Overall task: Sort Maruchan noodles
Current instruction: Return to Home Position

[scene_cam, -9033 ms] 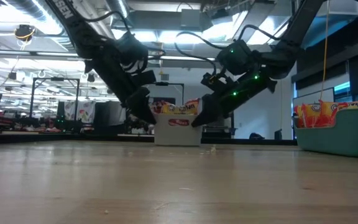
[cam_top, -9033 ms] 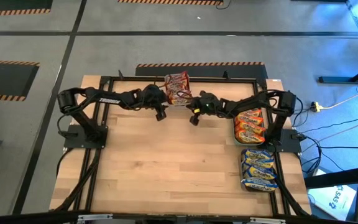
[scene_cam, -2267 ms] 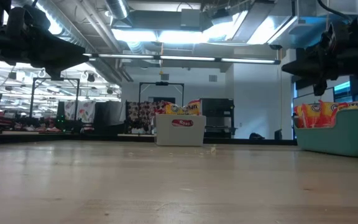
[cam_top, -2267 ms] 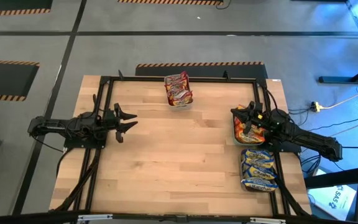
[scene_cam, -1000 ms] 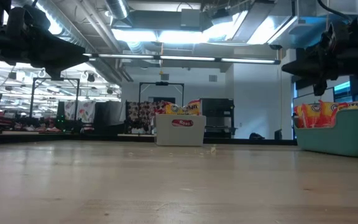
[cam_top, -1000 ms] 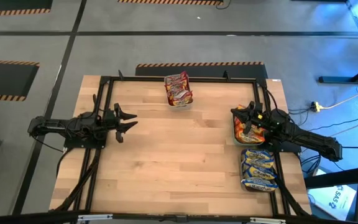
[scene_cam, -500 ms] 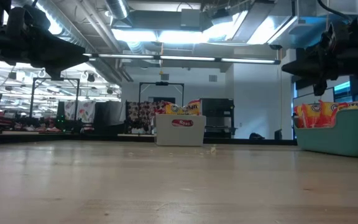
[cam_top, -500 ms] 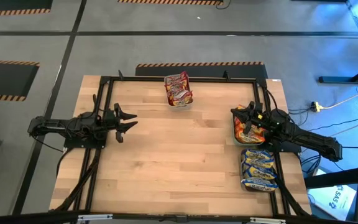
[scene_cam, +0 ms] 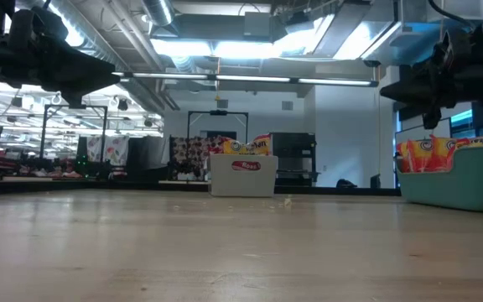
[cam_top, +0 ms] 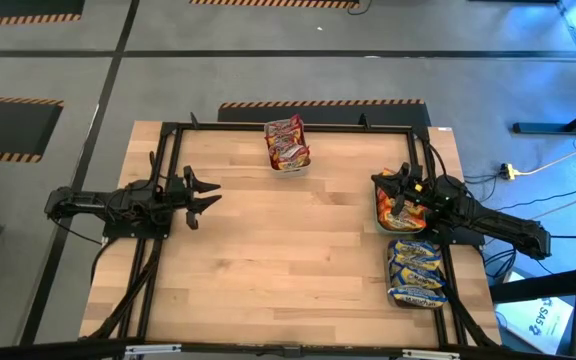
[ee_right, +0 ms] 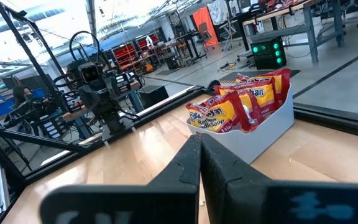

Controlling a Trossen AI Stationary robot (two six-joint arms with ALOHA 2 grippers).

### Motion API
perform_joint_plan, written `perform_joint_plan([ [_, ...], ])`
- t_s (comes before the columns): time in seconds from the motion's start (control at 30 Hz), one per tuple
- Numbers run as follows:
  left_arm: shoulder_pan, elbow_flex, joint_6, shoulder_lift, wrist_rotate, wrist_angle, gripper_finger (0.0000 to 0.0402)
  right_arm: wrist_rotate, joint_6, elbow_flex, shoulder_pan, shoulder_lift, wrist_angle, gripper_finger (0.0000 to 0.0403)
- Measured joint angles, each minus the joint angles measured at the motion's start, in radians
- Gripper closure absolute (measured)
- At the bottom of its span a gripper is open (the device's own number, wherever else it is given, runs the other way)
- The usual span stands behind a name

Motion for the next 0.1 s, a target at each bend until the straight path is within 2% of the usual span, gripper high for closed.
perform_joint_plan([
  [0.1, 0.0, 0.0, 0.0, 0.0, 0.0, 0.0, 0.0256, 0.0, 0.0, 0.0, 0.0, 0.0, 0.0, 0.0402],
])
